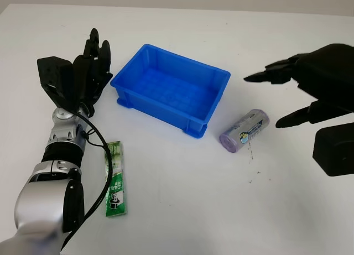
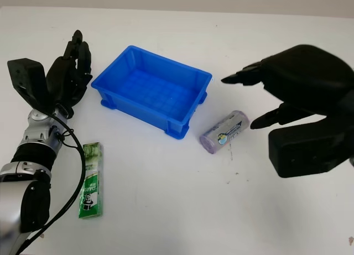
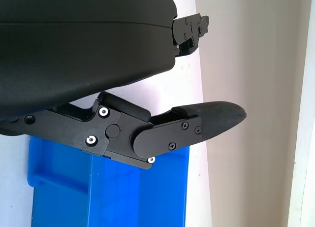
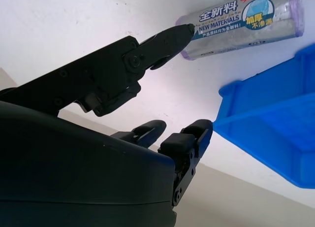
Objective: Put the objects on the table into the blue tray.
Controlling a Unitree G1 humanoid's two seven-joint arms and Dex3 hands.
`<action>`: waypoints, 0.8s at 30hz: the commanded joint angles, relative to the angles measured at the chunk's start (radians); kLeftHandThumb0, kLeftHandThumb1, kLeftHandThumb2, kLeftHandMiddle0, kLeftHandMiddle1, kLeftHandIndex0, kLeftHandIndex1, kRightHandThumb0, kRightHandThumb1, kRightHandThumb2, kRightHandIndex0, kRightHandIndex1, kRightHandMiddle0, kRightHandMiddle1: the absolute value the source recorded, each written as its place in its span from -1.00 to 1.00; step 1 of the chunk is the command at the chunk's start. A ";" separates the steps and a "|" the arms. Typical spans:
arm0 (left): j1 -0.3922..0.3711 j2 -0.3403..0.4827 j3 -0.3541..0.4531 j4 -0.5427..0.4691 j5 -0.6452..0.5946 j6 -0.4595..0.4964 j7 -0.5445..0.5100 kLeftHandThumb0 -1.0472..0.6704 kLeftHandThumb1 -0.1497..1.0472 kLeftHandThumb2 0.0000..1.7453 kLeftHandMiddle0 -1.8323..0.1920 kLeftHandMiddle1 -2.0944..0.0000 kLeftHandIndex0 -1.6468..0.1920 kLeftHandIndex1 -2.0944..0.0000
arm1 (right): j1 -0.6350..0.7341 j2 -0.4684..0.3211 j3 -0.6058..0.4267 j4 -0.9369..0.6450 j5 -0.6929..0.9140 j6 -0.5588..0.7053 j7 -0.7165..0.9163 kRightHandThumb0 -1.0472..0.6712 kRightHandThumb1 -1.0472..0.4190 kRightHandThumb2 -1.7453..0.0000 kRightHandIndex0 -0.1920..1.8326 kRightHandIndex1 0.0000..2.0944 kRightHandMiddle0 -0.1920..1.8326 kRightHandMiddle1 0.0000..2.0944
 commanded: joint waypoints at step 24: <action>-0.014 0.018 0.002 -0.010 -0.006 0.015 -0.009 -0.63 1.00 -0.27 1.00 1.00 1.00 1.00 | -0.003 0.122 0.213 0.185 -0.032 -0.135 -0.049 -0.36 -0.69 0.95 -0.17 -0.93 -0.19 -0.95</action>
